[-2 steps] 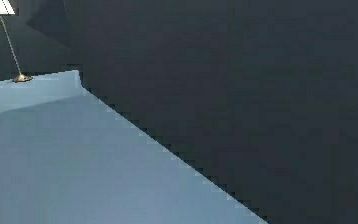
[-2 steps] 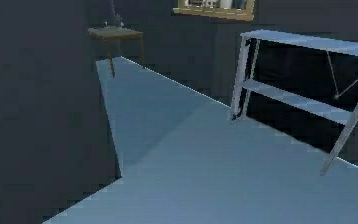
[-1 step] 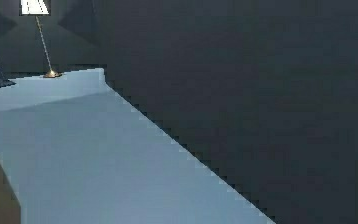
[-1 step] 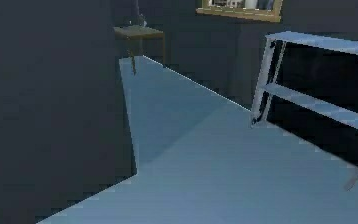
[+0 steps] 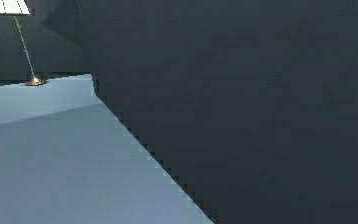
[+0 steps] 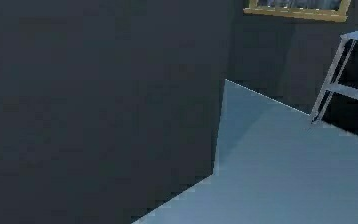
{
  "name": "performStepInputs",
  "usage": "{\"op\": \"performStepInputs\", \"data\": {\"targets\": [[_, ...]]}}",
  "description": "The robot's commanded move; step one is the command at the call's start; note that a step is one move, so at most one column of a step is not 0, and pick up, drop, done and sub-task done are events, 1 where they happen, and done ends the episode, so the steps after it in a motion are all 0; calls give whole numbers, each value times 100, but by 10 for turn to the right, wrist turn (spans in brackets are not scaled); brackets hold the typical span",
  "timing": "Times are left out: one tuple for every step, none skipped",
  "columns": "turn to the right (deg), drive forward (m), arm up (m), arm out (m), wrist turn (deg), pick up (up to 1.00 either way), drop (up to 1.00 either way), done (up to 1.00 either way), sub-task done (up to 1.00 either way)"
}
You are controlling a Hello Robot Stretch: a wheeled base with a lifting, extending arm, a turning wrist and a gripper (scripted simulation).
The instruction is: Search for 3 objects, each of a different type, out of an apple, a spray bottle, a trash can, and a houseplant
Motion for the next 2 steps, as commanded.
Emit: {"op": "performStepInputs", "data": {"targets": [[-330, 0, 0, 0, 0, 0, 0, 0, 0], [0, 15, 0, 0, 0, 0, 0, 0, 0]]}}
